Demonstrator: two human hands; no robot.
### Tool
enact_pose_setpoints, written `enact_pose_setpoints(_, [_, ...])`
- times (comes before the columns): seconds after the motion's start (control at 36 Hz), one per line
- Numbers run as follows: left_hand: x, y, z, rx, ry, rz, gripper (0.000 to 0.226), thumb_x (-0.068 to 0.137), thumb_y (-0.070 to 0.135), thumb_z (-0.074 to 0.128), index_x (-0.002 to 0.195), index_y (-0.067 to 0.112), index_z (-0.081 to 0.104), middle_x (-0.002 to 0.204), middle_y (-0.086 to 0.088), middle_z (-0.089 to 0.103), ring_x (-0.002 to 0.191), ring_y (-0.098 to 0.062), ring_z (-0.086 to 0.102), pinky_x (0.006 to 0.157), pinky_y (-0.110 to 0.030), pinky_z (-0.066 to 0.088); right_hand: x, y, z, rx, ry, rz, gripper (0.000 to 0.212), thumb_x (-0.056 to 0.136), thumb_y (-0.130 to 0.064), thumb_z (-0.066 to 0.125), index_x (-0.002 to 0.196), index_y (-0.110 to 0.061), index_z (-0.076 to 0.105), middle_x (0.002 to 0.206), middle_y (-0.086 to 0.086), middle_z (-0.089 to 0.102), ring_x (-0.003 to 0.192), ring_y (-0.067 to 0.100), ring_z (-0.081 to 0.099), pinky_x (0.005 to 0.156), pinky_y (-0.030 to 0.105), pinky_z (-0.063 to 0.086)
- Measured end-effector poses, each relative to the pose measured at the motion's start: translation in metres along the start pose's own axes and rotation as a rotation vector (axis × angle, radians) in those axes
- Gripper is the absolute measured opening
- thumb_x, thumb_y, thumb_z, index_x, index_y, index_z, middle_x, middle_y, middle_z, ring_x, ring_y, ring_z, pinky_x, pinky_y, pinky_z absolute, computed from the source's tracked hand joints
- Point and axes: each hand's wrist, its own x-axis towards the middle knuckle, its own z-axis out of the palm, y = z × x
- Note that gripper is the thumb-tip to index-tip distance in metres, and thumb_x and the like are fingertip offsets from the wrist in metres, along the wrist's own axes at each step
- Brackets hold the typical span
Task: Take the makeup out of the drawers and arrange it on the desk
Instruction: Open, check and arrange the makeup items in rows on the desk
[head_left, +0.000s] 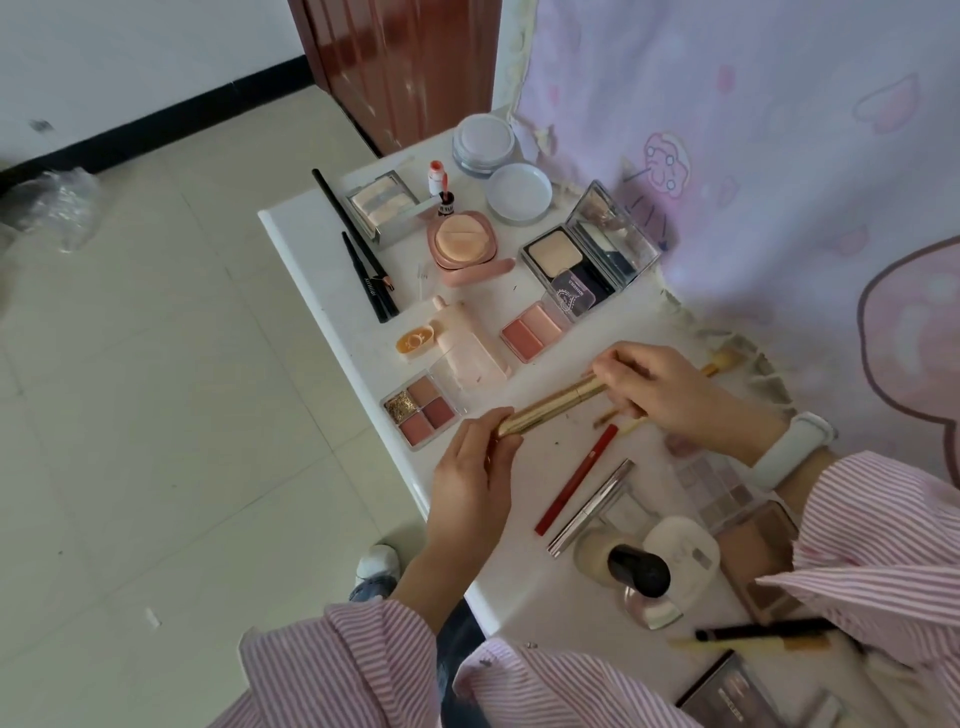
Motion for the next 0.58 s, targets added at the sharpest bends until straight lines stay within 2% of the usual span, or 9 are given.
enact_pose_setpoints(0.08, [0.002, 0.010, -0.004, -0.145, 0.024, -0.031, 0.033, 0.088, 0.043, 0.041, 0.109, 0.022, 0.056, 0.078, 0.015, 0.057, 0.071, -0.004, 0.057, 0.063, -0.010, 0.046, 0.001, -0.002, 0.004, 0.166, 0.024, 0.057, 0.027, 0.098, -0.016, 0.039, 0.092, 0.003, 0.057, 0.050, -0.010, 0.035, 0.045, 0.005, 0.031, 0.047, 0.018, 0.031])
enact_pose_setpoints(0.14, [0.005, 0.015, -0.006, -0.197, 0.036, -0.024, 0.030, 0.090, 0.042, 0.042, 0.107, 0.022, 0.055, 0.072, 0.013, 0.057, 0.066, -0.003, 0.059, 0.059, -0.011, 0.047, 0.001, -0.005, 0.005, 0.189, 0.037, 0.044, 0.025, 0.098, -0.015, 0.038, 0.089, -0.003, 0.058, 0.049, -0.010, 0.035, 0.044, 0.004, 0.030, 0.046, 0.017, 0.030])
enact_pose_setpoints(0.22, [0.009, 0.017, -0.003, -0.185, 0.057, -0.050, 0.025, 0.097, 0.039, 0.042, 0.104, 0.019, 0.055, 0.066, 0.010, 0.052, 0.060, -0.009, 0.055, 0.054, -0.014, 0.044, 0.001, -0.009, 0.005, 0.137, 0.073, -0.004, 0.023, 0.098, -0.014, 0.038, 0.091, -0.001, 0.056, 0.051, -0.009, 0.035, 0.044, 0.004, 0.030, 0.049, 0.021, 0.029])
enact_pose_setpoints(0.28, [0.010, 0.016, 0.002, -0.109, 0.073, -0.082, 0.037, 0.099, 0.044, 0.028, 0.095, 0.017, 0.053, 0.065, 0.011, 0.047, 0.056, -0.012, 0.048, 0.052, -0.016, 0.038, 0.001, -0.011, 0.006, 0.079, 0.090, -0.048, 0.021, 0.098, -0.015, 0.039, 0.090, -0.003, 0.056, 0.049, -0.011, 0.038, 0.045, 0.003, 0.031, 0.052, 0.022, 0.030])
enact_pose_setpoints(0.33, [0.009, 0.014, 0.005, -0.032, 0.087, -0.098, 0.053, 0.094, 0.056, 0.012, 0.086, 0.017, 0.048, 0.067, 0.012, 0.044, 0.058, -0.006, 0.043, 0.052, -0.012, 0.033, 0.001, -0.015, 0.007, 0.022, 0.104, -0.103, 0.019, 0.097, -0.017, 0.040, 0.087, -0.013, 0.056, 0.050, -0.012, 0.039, 0.045, 0.002, 0.032, 0.051, 0.019, 0.030])
enact_pose_setpoints(0.42, [0.008, 0.015, 0.003, 0.005, 0.019, -0.135, 0.056, 0.088, 0.057, 0.010, 0.082, 0.017, 0.049, 0.076, 0.005, 0.053, 0.065, -0.006, 0.048, 0.057, -0.013, 0.037, -0.001, -0.022, 0.003, -0.067, 0.145, -0.187, 0.018, 0.097, -0.018, 0.042, 0.088, -0.023, 0.057, 0.054, -0.010, 0.037, 0.043, 0.003, 0.032, 0.047, 0.014, 0.029])
enact_pose_setpoints(0.47, [0.010, 0.017, 0.000, 0.023, -0.048, -0.112, 0.057, 0.086, 0.059, 0.019, 0.088, 0.015, 0.054, 0.082, 0.004, 0.054, 0.069, -0.007, 0.051, 0.058, -0.020, 0.041, -0.003, -0.025, -0.001, -0.141, 0.133, -0.207, 0.016, 0.096, -0.016, 0.043, 0.091, -0.017, 0.058, 0.056, -0.008, 0.039, 0.042, 0.003, 0.037, 0.046, 0.012, 0.031])
enact_pose_setpoints(0.53, [0.013, 0.020, -0.001, 0.052, -0.111, -0.056, 0.050, 0.084, 0.058, 0.041, 0.108, 0.016, 0.054, 0.092, 0.006, 0.052, 0.073, -0.002, 0.051, 0.060, -0.016, 0.043, -0.005, -0.025, 0.000, -0.207, 0.078, -0.202, 0.016, 0.096, -0.015, 0.045, 0.093, -0.008, 0.059, 0.057, -0.008, 0.041, 0.044, 0.001, 0.040, 0.046, 0.011, 0.032])
enact_pose_setpoints(0.58, [0.017, 0.021, 0.001, 0.073, -0.141, -0.003, 0.047, 0.081, 0.045, 0.061, 0.115, 0.014, 0.052, 0.098, 0.005, 0.053, 0.075, -0.002, 0.052, 0.066, -0.014, 0.047, -0.005, -0.022, 0.004, -0.223, 0.028, -0.188, 0.019, 0.095, -0.018, 0.046, 0.095, -0.003, 0.059, 0.058, -0.003, 0.043, 0.046, 0.002, 0.040, 0.047, 0.011, 0.034])
